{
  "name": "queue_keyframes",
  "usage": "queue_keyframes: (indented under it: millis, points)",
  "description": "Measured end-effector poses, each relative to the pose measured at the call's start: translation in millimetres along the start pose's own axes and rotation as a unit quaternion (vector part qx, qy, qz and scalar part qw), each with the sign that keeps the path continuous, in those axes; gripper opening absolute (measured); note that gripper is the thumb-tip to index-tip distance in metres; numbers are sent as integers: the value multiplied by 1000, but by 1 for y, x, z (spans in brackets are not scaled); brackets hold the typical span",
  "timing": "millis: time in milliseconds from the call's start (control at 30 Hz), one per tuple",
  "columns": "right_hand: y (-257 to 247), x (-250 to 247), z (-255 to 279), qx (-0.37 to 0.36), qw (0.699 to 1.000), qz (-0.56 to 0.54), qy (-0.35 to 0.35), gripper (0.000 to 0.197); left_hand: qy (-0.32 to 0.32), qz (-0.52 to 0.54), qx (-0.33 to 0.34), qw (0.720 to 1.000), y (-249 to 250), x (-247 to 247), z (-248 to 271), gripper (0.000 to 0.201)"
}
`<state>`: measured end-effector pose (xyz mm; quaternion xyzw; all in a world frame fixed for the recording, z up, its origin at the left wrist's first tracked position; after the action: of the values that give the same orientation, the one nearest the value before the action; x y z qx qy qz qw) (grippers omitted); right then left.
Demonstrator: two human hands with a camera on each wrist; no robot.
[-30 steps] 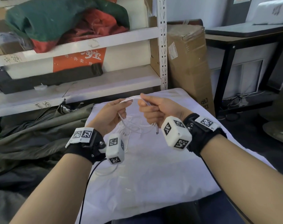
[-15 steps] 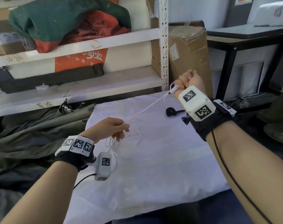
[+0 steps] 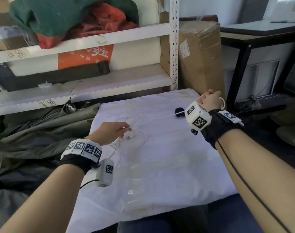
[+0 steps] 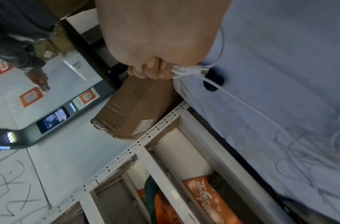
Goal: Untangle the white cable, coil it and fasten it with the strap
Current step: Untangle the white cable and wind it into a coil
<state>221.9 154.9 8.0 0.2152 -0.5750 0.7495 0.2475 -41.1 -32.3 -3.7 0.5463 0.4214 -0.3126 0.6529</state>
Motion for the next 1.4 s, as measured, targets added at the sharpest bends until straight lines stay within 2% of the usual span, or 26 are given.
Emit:
queue_keyframes:
  millis: [167,300,400,500,633,733,833,933,1067,1167,1267,1333,1400]
  points:
    - [8,11,8,-18,998,53,-17,38,-18,-25,78,996,21,-1,2,27]
    - [23,31,32,-13,977,198,-79,28,-59,-19,101,993,45,0,4,23]
    - [39,49,51,-11,931,327,-164,26,-102,-16,115,988,63,3,7,21]
    - [59,61,69,1,869,415,-268,26,-123,13,131,984,77,5,8,18]
    - [75,64,94,35,778,508,-368,24,-97,67,122,986,86,2,5,9]
    - [87,61,105,70,730,532,-424,23,-53,139,126,981,85,-3,4,9]
    - [96,58,111,130,726,503,-450,23,-21,201,122,972,81,-7,3,10]
    - [96,59,111,145,725,502,-448,26,-19,278,111,954,76,-7,0,9]
    - [93,56,108,203,703,495,-468,30,20,321,106,941,75,-11,0,12]
    - [89,51,111,276,679,466,-495,53,37,328,131,935,78,-14,1,21]
    - [83,54,115,299,670,421,-533,58,-18,272,155,950,83,-11,2,44]
    - [79,56,117,292,666,413,-548,57,-86,305,128,940,86,-6,2,43]
    - [75,55,115,280,664,419,-552,55,-121,325,102,932,86,-4,2,33]
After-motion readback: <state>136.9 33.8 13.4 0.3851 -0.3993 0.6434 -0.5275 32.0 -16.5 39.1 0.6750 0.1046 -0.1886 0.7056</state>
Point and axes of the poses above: each hand's wrist, its own z-axis away from the middle knuckle, its own x-axis out of the palm, y = z × x, the point moved 5 cm from there along -z, towards the middle knuckle, and after that the axes turned 13 degrees about z, right-handed, at the moved point
